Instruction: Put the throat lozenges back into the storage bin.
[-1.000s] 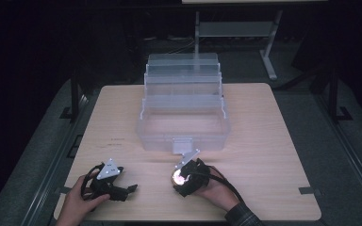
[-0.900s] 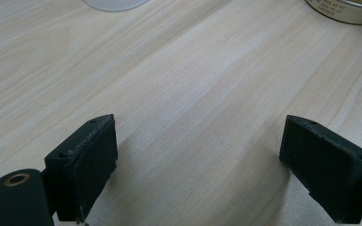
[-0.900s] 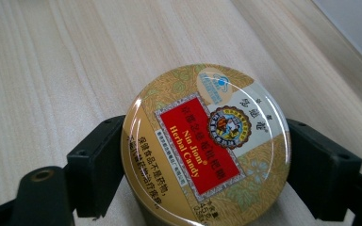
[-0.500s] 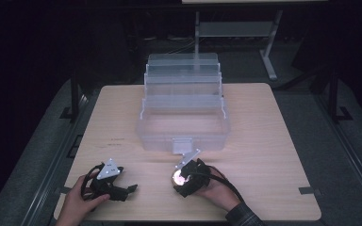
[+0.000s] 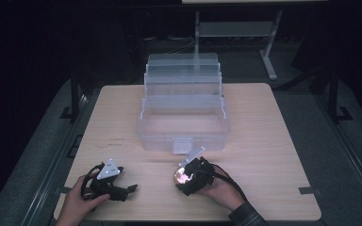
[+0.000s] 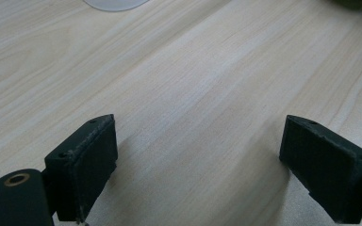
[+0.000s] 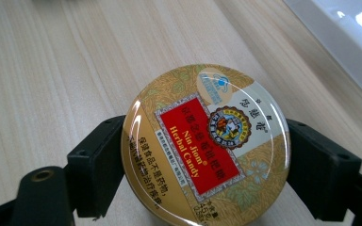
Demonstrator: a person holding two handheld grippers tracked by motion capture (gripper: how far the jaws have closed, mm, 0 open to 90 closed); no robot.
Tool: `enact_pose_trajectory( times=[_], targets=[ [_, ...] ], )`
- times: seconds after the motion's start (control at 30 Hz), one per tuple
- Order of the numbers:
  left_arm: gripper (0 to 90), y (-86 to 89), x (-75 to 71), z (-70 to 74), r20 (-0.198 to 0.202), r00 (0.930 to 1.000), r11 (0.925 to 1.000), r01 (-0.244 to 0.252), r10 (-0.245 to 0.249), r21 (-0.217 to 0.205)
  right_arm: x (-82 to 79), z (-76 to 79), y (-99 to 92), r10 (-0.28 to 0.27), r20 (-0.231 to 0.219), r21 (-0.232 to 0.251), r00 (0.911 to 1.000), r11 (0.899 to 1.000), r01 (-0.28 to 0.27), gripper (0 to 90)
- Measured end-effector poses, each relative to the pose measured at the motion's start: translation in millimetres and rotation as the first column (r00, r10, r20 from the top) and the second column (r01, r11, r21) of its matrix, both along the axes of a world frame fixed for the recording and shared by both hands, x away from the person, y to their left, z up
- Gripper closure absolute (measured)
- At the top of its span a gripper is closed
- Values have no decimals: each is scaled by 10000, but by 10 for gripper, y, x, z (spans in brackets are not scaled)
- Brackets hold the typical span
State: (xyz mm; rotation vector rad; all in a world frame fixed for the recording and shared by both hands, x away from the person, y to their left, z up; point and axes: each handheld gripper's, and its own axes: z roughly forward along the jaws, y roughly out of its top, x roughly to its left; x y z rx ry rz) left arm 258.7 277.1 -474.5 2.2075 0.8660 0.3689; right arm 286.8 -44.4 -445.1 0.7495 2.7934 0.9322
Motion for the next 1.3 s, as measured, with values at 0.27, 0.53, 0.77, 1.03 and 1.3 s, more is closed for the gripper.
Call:
enact_pose_trajectory(
  times=[0.27, 0.53, 0.77, 1.03, 1.3],
  targets=[
    [111, -1, 0, 0, 3, 10000, 10000, -10, 10, -8, -8, 50, -73, -69, 15, 65, 10000, 10000, 69, 195],
    [111, -1, 0, -1, 4, 10000, 10000, -11, 11, -12, -19, 95, -153, -202, 49, 65, 9998, 9998, 201, 195],
    [111, -1, 0, -1, 2, 10000, 10000, -11, 11, -10, -36, 125, -228, -293, 63, 88, 9996, 9995, 292, 195],
    [111, -1, 0, -1, 4, 10000, 10000, -11, 11, -9, -54, 168, -323, -465, 60, 171, 9989, 9988, 464, 195],
    [111, -1, 0, -1, 4, 10000, 10000, -14, 14, -14, -76, 209, -418, -639, 60, 234, 9979, 9977, 638, 195]
  ],
)
